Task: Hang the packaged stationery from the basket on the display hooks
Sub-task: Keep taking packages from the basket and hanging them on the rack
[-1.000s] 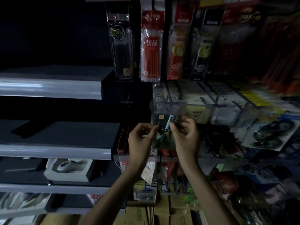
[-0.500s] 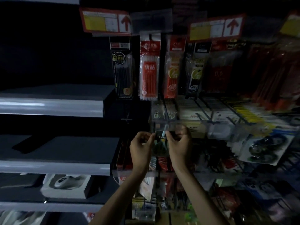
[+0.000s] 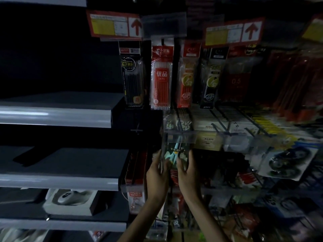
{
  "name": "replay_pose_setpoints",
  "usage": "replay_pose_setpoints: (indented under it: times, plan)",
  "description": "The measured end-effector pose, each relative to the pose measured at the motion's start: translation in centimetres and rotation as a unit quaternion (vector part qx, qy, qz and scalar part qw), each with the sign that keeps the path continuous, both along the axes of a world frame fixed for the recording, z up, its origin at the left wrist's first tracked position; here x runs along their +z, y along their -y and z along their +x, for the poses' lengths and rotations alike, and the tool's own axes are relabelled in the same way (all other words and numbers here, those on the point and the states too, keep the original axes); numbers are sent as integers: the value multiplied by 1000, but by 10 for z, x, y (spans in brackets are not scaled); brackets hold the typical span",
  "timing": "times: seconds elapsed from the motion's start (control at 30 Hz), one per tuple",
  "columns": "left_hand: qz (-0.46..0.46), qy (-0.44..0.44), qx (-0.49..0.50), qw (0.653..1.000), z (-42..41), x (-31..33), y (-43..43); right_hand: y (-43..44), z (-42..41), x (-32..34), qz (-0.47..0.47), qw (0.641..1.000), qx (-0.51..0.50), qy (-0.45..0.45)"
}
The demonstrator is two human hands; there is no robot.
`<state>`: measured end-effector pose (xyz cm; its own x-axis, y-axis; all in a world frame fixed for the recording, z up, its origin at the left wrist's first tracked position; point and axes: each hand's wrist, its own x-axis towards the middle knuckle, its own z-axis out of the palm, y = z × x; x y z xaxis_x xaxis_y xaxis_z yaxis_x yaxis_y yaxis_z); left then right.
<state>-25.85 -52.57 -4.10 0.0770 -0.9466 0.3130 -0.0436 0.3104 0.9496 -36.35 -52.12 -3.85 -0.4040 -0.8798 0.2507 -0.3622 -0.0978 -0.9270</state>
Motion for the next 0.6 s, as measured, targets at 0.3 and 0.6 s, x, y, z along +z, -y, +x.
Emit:
replay_pose_setpoints:
  times: [0.3,0.6]
  plan:
    - [24,14,32,999,-3,-7,5,1,-4,8,0,1000,-12,14]
    - [26,52,18,998,6,-10,8,-2,-10,6,-4,1000,-16,7]
